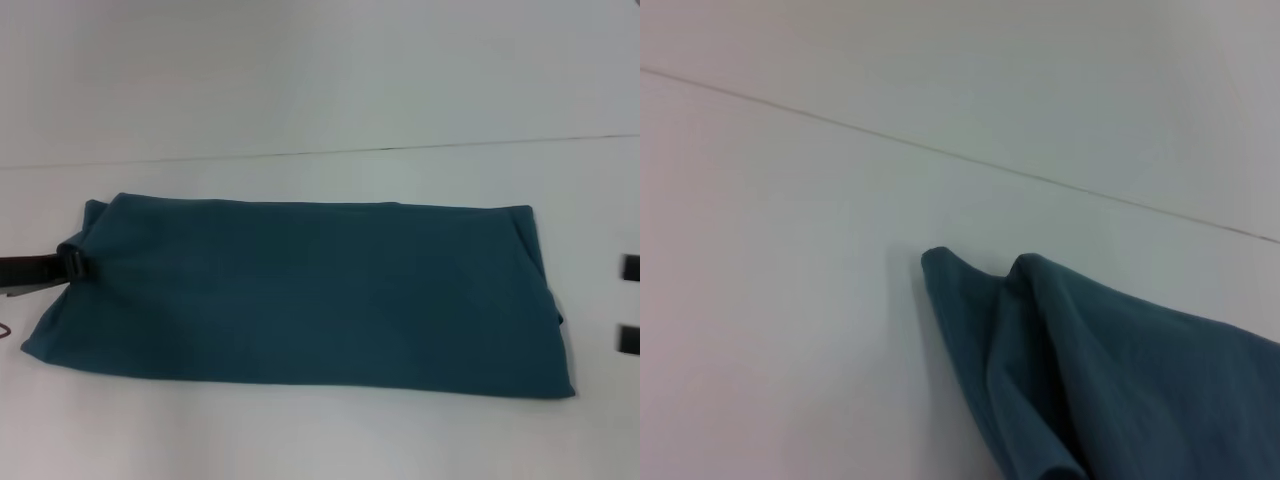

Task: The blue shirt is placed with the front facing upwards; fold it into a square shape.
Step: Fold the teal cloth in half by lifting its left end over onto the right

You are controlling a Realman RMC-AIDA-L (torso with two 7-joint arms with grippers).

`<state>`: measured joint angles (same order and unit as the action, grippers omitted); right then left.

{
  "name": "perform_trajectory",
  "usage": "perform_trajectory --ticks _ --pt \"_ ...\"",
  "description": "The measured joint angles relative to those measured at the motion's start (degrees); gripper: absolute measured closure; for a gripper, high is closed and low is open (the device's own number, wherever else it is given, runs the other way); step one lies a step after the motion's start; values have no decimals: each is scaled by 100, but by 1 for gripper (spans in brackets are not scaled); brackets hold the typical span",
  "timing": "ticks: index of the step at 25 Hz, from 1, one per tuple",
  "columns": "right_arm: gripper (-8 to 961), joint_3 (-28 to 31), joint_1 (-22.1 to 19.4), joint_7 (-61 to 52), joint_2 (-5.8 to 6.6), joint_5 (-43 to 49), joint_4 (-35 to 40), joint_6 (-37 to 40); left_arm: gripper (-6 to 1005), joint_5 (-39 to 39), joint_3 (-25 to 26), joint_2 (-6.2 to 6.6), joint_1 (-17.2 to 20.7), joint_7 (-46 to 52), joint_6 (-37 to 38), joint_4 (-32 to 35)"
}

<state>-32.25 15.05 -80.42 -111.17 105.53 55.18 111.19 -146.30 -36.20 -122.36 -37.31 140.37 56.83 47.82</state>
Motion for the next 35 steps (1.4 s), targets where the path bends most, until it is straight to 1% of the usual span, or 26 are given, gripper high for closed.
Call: perform_trajectory --ticks 3,7,13,20,24,25,28,35 --pt "83 375 -201 -73 69 106 46 224 937 0 3 10 0 -1 -2 20" --pt "79 571 -329 -49 77 296 53 227 937 0 143 27 30 -1 -31 70" --pt "78 653 -208 -37 78 767 56 235 938 0 214 27 58 -4 -5 72" --pt "78 686 -69 -57 72 823 40 217 938 -14 222 -8 135 35 13 192" --pt "79 686 -24 -62 34 828 24 122 938 -23 248 -12 217 38 8 294" --pt "79 686 -9 -62 23 829 18 83 938 -25 259 -32 300 41 6 401" --pt "79 667 23 -70 5 830 11 -12 938 -43 274 -49 353 47 6 490" --pt "81 648 90 -86 -50 830 2 -96 938 -175 298 -48 484 152 -12 680"
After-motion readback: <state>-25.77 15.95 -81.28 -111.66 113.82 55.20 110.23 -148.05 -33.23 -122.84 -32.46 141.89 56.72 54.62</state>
